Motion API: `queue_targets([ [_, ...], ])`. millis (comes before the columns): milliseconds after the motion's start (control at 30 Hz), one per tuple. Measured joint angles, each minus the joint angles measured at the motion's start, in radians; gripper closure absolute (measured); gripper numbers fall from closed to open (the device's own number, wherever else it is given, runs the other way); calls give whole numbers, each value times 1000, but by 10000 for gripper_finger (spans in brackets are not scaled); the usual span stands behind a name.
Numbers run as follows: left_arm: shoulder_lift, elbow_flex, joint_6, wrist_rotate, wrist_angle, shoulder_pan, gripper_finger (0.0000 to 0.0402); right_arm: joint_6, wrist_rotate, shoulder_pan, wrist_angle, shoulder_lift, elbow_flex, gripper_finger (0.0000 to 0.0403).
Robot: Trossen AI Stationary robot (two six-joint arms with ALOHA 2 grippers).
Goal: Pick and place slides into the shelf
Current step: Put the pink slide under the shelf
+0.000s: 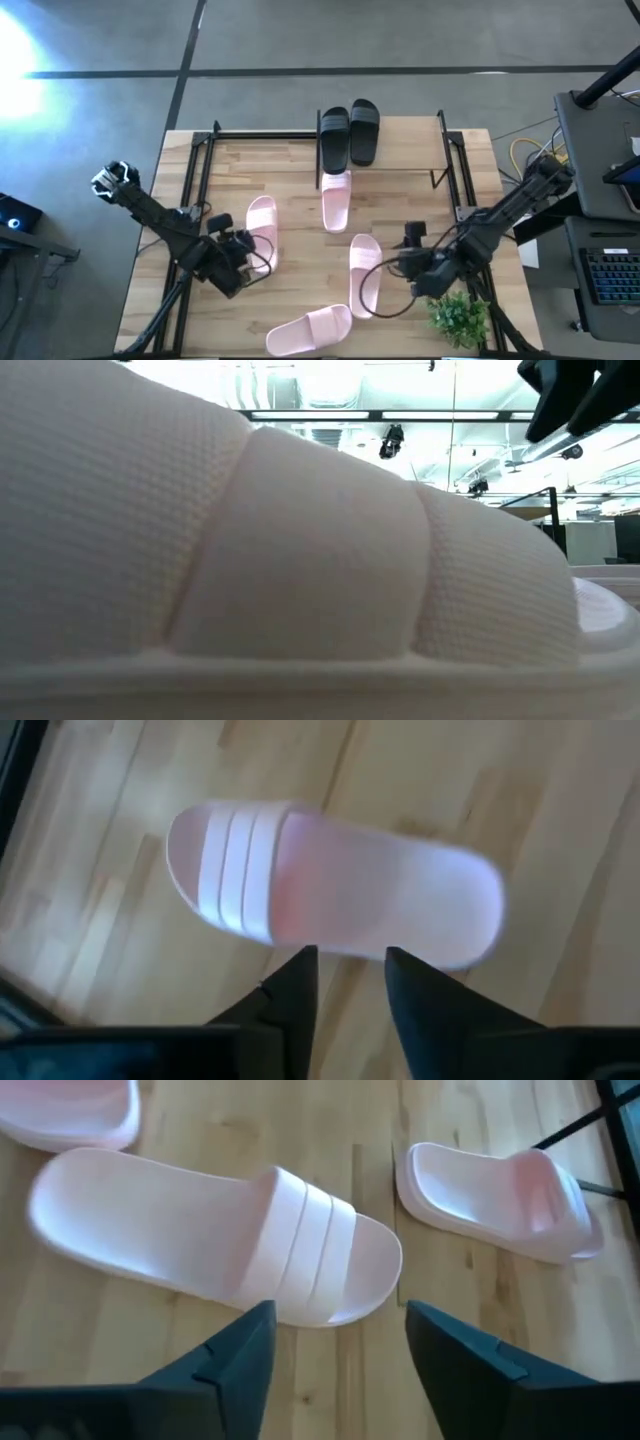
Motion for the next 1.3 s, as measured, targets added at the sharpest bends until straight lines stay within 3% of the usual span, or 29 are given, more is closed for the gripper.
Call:
queue_targets([
  [167, -10, -65, -28, 0, -14, -61, 270, 53, 34, -10, 26, 126, 17, 161],
  [367, -63, -168, -133, -1, -7, -116, 269, 152, 36, -22, 53, 290, 93, 148],
  [633, -193, -300, -135, -4, 6, -129, 269, 157, 37, -46, 50, 475, 234, 147],
  [967, -367, -436, -136, -4, 42, -128, 269, 264, 59, -90, 13, 553, 252, 147],
  [1133, -406, -467, -136, -3, 47, -128, 269, 309, 34, -177, 23, 553, 213, 167],
  [1300, -416, -476, -136, -3, 63, -128, 269, 213, -31, -278, 24, 551, 192, 227],
])
